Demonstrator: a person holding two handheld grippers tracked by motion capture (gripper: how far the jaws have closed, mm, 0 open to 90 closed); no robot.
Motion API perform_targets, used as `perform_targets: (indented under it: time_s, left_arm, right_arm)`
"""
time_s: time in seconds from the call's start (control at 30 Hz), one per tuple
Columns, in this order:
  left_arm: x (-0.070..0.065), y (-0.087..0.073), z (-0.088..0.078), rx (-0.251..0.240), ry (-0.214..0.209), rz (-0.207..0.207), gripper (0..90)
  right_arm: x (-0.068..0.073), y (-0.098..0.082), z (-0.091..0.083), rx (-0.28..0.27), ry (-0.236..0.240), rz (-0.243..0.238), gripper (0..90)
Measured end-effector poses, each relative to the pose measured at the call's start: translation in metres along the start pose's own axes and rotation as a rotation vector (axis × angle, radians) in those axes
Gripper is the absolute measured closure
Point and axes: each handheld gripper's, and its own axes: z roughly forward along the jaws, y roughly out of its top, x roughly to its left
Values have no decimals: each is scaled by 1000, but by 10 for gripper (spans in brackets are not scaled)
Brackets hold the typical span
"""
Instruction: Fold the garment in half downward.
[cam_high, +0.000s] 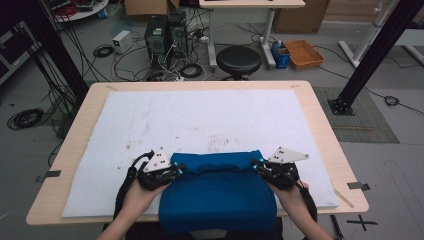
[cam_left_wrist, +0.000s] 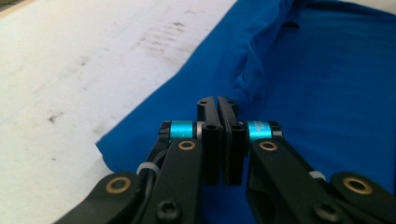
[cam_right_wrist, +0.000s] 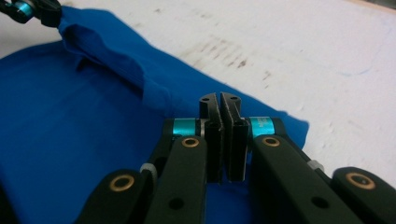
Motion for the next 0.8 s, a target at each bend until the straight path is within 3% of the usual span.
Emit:
perform_targets:
  time_s: [0.1, 0.23, 0.53, 0.67, 0.8]
  left_arm:
    - [-6, -5, 0, 15, -9, 8, 881]
    - [-14, -10, -1, 25, -23, 18, 881]
    - [-34, -17, 0, 67, -47, 66, 879]
    - [-38, -18, -3, 68, -53, 73, 858]
    - [-37, -16, -8, 48, -33, 57, 767]
  right_arm:
    - [8, -6, -4, 11, 7, -9, 887]
    - [19, -15, -9, 35, -7, -55, 887]
    - [31, -31, -14, 85, -14, -106, 882]
    - [34, -33, -19, 80, -12, -118, 840]
    - [34, -30, -26, 43, -45, -122, 805]
